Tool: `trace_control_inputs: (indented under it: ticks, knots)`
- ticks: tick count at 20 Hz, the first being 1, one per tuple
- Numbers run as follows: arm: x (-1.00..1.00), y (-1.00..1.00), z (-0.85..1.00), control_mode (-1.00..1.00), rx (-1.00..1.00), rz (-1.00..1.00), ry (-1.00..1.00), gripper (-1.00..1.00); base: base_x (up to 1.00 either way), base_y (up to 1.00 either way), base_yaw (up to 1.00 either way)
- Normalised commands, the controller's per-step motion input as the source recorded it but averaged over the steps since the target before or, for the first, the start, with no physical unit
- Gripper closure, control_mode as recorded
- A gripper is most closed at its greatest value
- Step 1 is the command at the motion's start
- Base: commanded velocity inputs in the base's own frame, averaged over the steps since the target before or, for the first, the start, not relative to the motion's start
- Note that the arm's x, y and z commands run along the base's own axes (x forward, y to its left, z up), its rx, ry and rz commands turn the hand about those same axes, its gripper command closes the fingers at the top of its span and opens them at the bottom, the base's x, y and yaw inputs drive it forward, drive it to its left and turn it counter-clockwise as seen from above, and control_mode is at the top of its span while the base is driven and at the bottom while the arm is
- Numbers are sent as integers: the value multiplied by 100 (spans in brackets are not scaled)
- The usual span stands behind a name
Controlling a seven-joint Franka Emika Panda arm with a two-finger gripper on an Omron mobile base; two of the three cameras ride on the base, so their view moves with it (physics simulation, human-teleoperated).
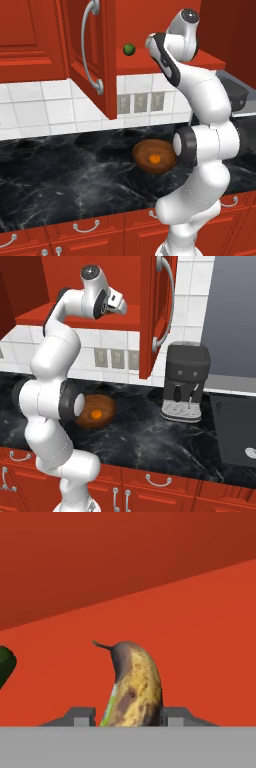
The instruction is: Open the cabinet. Pick the banana and tangerine from the cabinet and place them into the bowl. Then close the cabinet.
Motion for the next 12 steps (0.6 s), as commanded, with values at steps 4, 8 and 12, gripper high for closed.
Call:
trace_control_inputs:
  ticks: [4, 8, 12]
  knots:
    - [-58, 7, 0, -100, 0, 0, 0, 100, 0, 0, 0]
    - [-96, 20, 0, -100, 0, 1, 0, 100, 0, 0, 0]
    - [-100, 24, 0, -100, 0, 2, -1, 100, 0, 0, 0]
